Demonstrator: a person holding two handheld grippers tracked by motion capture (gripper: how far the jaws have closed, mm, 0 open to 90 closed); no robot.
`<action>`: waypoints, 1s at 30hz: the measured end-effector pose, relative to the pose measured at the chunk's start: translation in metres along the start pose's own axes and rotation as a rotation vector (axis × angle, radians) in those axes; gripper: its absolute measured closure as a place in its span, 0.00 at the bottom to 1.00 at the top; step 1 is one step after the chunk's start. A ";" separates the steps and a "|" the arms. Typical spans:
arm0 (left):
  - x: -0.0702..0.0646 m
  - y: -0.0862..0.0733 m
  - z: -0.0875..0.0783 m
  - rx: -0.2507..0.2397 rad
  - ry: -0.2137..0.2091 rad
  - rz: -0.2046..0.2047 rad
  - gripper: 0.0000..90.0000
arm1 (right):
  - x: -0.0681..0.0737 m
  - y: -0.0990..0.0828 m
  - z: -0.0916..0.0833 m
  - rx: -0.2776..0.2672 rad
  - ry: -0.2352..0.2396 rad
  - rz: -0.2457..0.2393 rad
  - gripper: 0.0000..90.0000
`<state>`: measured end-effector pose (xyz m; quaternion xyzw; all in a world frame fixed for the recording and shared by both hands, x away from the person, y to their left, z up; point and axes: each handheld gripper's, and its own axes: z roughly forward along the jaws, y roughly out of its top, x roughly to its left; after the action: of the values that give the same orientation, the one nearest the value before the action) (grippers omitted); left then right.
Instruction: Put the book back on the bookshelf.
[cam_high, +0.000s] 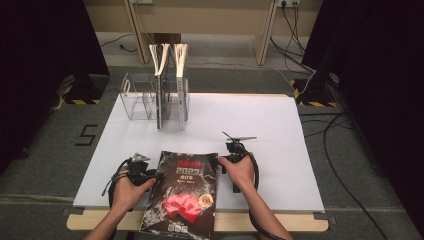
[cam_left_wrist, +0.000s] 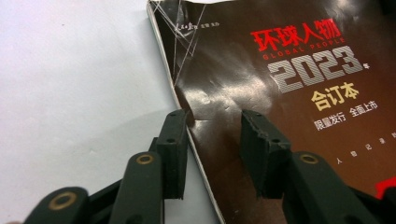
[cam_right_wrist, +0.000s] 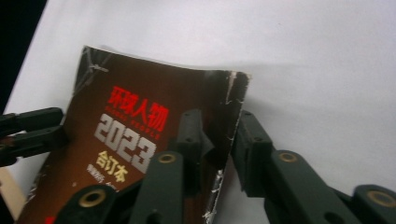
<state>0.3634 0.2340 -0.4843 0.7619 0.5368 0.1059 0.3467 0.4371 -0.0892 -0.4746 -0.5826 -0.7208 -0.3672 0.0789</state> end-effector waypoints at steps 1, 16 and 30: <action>0.001 0.000 0.000 -0.002 -0.009 -0.006 0.66 | 0.000 0.001 -0.002 0.000 0.009 -0.008 0.89; 0.008 0.005 -0.013 -0.082 -0.032 -0.062 0.44 | 0.010 0.006 -0.019 -0.057 0.139 0.001 0.97; 0.005 0.027 -0.061 -0.242 -0.045 -0.056 0.47 | 0.075 0.030 -0.048 -0.222 0.158 -0.183 0.97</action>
<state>0.3528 0.2585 -0.4226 0.7015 0.5332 0.1430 0.4507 0.4259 -0.0593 -0.3863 -0.4887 -0.7175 -0.4949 0.0367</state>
